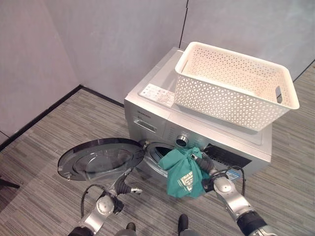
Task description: Grab the laundry basket,head to the washer,open it,put in the laundry and shut it.
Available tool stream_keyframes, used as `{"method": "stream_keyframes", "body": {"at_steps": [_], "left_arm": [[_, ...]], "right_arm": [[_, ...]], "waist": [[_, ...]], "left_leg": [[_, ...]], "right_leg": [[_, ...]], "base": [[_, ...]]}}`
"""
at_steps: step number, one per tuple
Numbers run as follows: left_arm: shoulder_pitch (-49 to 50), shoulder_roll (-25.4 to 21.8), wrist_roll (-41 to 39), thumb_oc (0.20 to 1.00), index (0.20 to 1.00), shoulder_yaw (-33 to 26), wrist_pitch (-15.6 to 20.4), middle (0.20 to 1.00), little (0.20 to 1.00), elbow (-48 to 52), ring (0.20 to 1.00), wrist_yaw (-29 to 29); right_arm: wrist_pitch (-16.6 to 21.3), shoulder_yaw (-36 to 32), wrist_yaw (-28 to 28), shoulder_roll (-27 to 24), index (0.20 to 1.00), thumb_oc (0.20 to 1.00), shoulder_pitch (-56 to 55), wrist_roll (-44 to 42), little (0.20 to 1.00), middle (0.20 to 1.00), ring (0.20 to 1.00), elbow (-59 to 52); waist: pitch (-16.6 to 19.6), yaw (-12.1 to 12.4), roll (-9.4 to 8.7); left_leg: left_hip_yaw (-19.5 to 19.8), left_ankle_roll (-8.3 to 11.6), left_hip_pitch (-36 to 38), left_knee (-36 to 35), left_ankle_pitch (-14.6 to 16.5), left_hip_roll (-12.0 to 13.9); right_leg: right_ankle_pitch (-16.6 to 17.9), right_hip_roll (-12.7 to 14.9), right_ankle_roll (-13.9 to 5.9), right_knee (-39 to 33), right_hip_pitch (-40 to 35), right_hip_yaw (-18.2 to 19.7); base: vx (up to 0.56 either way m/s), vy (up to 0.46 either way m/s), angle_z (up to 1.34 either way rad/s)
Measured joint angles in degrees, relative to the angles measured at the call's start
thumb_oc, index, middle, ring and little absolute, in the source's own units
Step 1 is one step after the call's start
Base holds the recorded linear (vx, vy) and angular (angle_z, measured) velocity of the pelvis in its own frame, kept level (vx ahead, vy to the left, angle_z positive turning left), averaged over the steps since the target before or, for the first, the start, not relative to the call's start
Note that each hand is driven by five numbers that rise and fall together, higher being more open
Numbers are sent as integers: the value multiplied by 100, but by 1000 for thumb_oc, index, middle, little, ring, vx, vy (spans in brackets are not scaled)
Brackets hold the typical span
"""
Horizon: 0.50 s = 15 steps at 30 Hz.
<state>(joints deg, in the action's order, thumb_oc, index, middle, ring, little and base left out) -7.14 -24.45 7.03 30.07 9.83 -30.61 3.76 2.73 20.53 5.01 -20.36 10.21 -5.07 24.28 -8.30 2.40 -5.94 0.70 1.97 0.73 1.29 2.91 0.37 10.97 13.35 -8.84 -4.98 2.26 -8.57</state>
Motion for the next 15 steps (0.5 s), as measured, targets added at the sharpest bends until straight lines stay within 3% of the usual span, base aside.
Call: {"method": "stream_keyframes", "body": {"at_steps": [7,13,15], "left_arm": [[-992,-215,81,1000,1000,1146,211,1000,1000,674,1000,-363],[-1893,-240,92,1000,1000,2167,299,1000,1000,708,1000,-800],[-1985,-245,99,1000,1000,2175,347,1000,1000,687,1000,-823]], "right_arm": [[125,105,124,74,200,200,243,-418,200,200,200,97],[205,155,123,72,200,200,456,-769,200,200,200,28],[222,168,121,62,200,200,456,-769,200,200,200,-58]], "waist": [[-141,-46,153],[-640,-246,188],[-718,-308,210]], "left_leg": [[21,17,-186,25,-55,4],[1,39,-301,67,-70,9],[-5,39,-299,64,-70,11]], "right_leg": [[39,-11,36,0,165,-10],[88,-22,62,2,276,15],[88,-24,62,2,280,17]], "base": [[-23,-10,2],[-42,-6,-1],[-35,-22,-5]]}}
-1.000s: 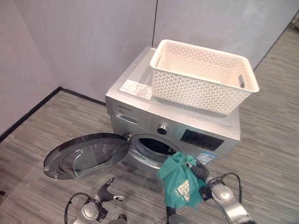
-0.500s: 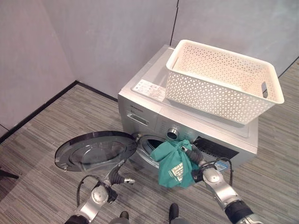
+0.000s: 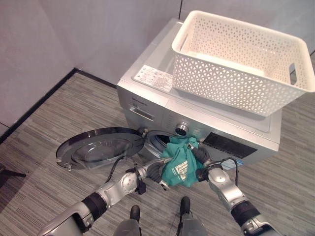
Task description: Grab the laundry basket,head to the washer,open it,put in the laundry and shut it.
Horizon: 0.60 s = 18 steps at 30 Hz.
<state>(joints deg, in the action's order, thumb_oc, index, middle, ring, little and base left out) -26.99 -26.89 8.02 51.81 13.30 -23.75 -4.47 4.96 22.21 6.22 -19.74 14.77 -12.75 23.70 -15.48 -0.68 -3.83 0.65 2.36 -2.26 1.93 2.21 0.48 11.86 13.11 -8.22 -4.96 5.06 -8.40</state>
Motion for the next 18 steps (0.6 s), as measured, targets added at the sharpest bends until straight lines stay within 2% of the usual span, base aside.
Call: {"method": "stream_keyframes", "body": {"at_steps": [5,10,18], "left_arm": [[-508,-15,448,1000,1000,365,143,1000,1000,-119,1000,-43],[-714,99,612,1000,1000,352,153,1000,1000,-292,1000,-17],[-722,563,693,1000,1000,188,100,1000,1000,-733,1000,260]], "right_arm": [[103,172,6,-183,200,200,20,-118,200,200,200,-316],[104,180,78,-241,200,200,162,-124,200,200,200,-319],[104,176,250,-232,200,200,163,-134,200,200,200,-307]], "waist": [[-149,-63,88],[-334,-154,106],[-368,-220,140]], "left_leg": [[-122,4,-176,-1,-3,7],[-152,4,-186,-21,-3,3],[-161,4,-185,-54,-3,21]], "right_leg": [[69,-8,-2,1,248,72],[73,-9,-3,1,301,146],[71,-26,-3,0,317,152]], "base": [[-17,-11,-8],[2,-18,-6],[0,0,0]]}}
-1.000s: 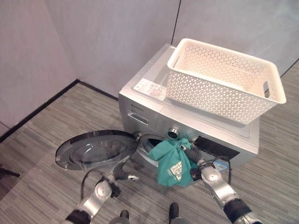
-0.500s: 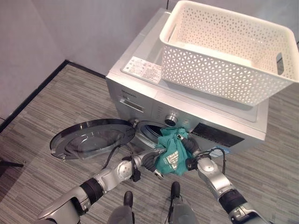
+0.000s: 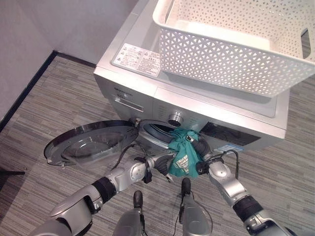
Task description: Grab the laundry basket,head to the washer,open it,put in the laundry and shut it.
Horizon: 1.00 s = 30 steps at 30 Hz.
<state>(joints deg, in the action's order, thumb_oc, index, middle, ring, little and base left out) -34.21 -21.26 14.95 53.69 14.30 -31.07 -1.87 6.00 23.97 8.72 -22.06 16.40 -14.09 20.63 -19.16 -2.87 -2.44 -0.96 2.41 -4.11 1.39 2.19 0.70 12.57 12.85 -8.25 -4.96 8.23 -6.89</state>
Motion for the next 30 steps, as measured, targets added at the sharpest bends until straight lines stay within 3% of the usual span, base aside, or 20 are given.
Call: {"method": "stream_keyframes", "body": {"at_steps": [9,24,25,26,27,30], "left_arm": [[74,569,32,1000,1000,-186,-294,1000,1000,-439,1000,325],[286,685,-170,1000,1000,-356,-504,1000,1000,-594,1000,548],[286,664,-180,780,780,-377,-529,780,780,-549,780,545],[286,656,-188,780,780,-376,-535,780,780,-541,780,545],[287,643,-248,200,200,-384,-552,200,200,-531,200,544],[295,474,-263,200,200,-381,-586,200,200,-305,200,507]], "right_arm": [[0,16,136,189,200,200,-1,-318,200,200,200,0],[-1,261,167,401,200,200,25,-774,200,200,200,13],[-1,264,167,401,200,200,25,-778,200,200,200,13],[-1,263,167,403,200,200,25,-785,200,200,200,13],[-1,264,166,420,200,200,26,-820,200,200,200,13],[-1,258,137,450,200,200,37,-836,200,200,200,11]], "waist": [[2,-48,-5],[89,13,-150],[103,23,-167],[109,26,-176],[122,40,-193],[131,46,-205]], "left_leg": [[19,0,-11,-4,0,2],[29,3,-8,12,-2,15],[33,5,-10,14,-3,14],[35,5,-11,15,-3,14],[38,5,-11,18,-3,14],[45,6,-23,33,-4,11]], "right_leg": [[-1,-3,1,0,0,-15],[1,-17,4,1,-16,-24],[1,-15,5,1,-18,-29],[1,-15,5,1,-18,-30],[1,-12,5,1,-20,-33],[3,-6,7,1,-24,-46]], "base": [[0,0,0],[0,0,0],[0,0,0],[0,0,0],[0,0,0],[0,0,0]]}}
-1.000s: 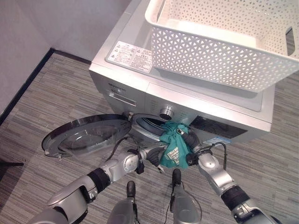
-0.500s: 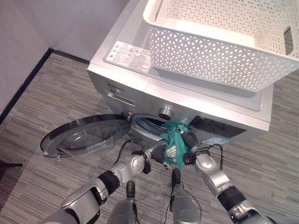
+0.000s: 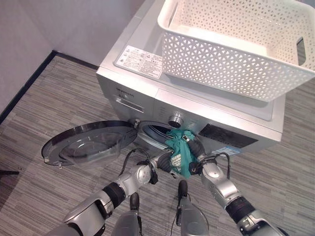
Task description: Grab the laundry basket,head to the washer,open it,put in the laundry and shut it.
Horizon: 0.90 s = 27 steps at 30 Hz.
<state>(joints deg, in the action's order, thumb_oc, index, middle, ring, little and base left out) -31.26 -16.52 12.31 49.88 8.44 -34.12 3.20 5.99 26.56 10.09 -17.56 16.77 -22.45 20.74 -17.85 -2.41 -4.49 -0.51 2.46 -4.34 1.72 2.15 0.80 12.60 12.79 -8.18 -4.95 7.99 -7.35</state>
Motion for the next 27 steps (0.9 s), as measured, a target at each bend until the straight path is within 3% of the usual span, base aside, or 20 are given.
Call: {"method": "stream_keyframes", "body": {"at_steps": [17,18,19,20,21,27], "left_arm": [[313,-423,2,200,200,-347,-68,200,200,815,200,-219],[510,-578,0,200,200,-456,-65,200,200,1241,200,-248],[548,-603,-1,200,200,-476,-64,200,200,1300,200,-256],[586,-594,-1,200,200,-502,-65,200,200,1311,200,-259],[631,-573,-1,200,200,-532,-66,200,200,1312,200,-260],[713,-579,-1,200,200,-670,-74,200,200,1313,200,-361]], "right_arm": [[0,-64,-97,39,200,200,29,-30,200,200,200,-7],[0,-117,-167,53,235,235,-8,-29,235,235,235,-18],[0,-126,-167,29,413,413,-27,-25,413,413,413,-17],[-1,-125,-168,29,793,793,-28,-14,793,793,793,-15],[-1,-124,-169,52,1000,1000,-26,28,1000,1000,1000,-15],[-8,-256,-297,56,1000,1000,-210,126,1000,1000,1000,-17]], "waist": [[13,7,23],[22,2,39],[37,16,67],[52,32,94],[65,47,119],[70,47,129]], "left_leg": [[12,17,-20,10,-13,4],[11,17,-14,8,-13,9],[12,17,-17,7,-13,8],[10,17,-16,6,-13,7],[10,17,-13,6,-13,7],[5,29,-14,3,-20,20]], "right_leg": [[7,0,10,0,-3,-51],[7,-5,10,0,-3,-48],[7,-3,11,0,-7,-53],[7,-2,11,-1,-8,-54],[7,-1,11,-1,-8,-54],[12,-19,22,-1,-4,-54]], "base": [[0,0,0],[0,0,0],[0,0,0],[0,0,0],[0,0,0],[0,0,0]]}}
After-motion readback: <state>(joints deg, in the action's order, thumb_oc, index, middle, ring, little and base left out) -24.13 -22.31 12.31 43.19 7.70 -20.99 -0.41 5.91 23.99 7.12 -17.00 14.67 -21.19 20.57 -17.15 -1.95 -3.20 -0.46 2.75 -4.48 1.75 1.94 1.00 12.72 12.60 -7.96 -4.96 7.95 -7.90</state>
